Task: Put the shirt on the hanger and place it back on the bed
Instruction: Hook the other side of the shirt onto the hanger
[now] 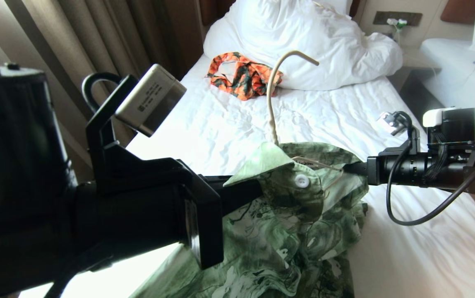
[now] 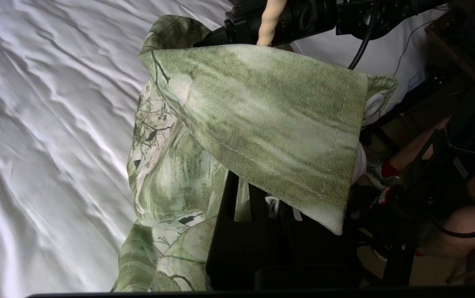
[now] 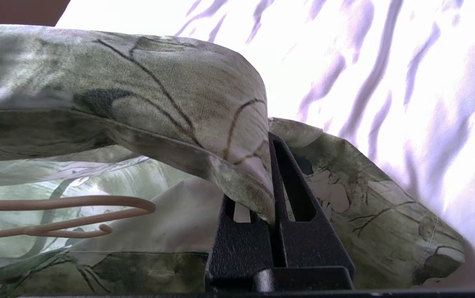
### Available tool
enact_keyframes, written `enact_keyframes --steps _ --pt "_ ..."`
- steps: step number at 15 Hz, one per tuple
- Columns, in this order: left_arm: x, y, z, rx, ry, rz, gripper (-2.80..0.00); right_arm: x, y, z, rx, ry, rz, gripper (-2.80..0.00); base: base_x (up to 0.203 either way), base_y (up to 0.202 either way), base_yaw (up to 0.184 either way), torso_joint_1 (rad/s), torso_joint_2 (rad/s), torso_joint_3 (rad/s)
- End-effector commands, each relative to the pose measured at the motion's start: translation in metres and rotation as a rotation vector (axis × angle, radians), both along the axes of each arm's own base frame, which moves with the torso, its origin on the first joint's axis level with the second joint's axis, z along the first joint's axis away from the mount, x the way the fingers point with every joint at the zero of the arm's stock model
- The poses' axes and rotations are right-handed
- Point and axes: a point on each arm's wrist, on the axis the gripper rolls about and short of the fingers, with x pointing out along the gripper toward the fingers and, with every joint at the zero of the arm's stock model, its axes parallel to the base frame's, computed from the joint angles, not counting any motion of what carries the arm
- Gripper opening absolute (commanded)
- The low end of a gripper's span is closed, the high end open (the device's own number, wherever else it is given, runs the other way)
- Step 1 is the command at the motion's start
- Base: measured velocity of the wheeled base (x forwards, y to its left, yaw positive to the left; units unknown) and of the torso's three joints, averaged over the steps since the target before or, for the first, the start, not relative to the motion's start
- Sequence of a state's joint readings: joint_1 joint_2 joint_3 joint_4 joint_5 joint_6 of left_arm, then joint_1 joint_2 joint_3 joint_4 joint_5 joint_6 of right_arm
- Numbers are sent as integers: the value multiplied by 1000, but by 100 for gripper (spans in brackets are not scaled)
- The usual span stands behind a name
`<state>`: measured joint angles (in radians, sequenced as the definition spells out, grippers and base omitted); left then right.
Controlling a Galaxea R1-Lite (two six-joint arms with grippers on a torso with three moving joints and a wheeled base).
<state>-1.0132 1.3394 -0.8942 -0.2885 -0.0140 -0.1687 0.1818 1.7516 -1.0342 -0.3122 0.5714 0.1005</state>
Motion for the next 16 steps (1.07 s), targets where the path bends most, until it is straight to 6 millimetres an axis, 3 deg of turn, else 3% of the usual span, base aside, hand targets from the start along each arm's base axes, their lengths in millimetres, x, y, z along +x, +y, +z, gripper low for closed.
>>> enact_keyframes --steps 1,4,11,16 --pt "1 0 -5 13 8 4 -280 -4 0 6 4 -11 3 -280 0 0 0 0 0 0" --pt "1 3 -8 23 12 13 -280 -25 -4 20 -1 27 8 -280 0 0 0 0 0 0" --pt "6 6 -6 7 -9 89 -280 -88 4 85 32 -36 88 -280 0 0 0 0 0 0" --pt "11 -3 -5 -122 -46 89 -280 -104 17 124 65 -172 156 -280 0 0 0 0 0 0"
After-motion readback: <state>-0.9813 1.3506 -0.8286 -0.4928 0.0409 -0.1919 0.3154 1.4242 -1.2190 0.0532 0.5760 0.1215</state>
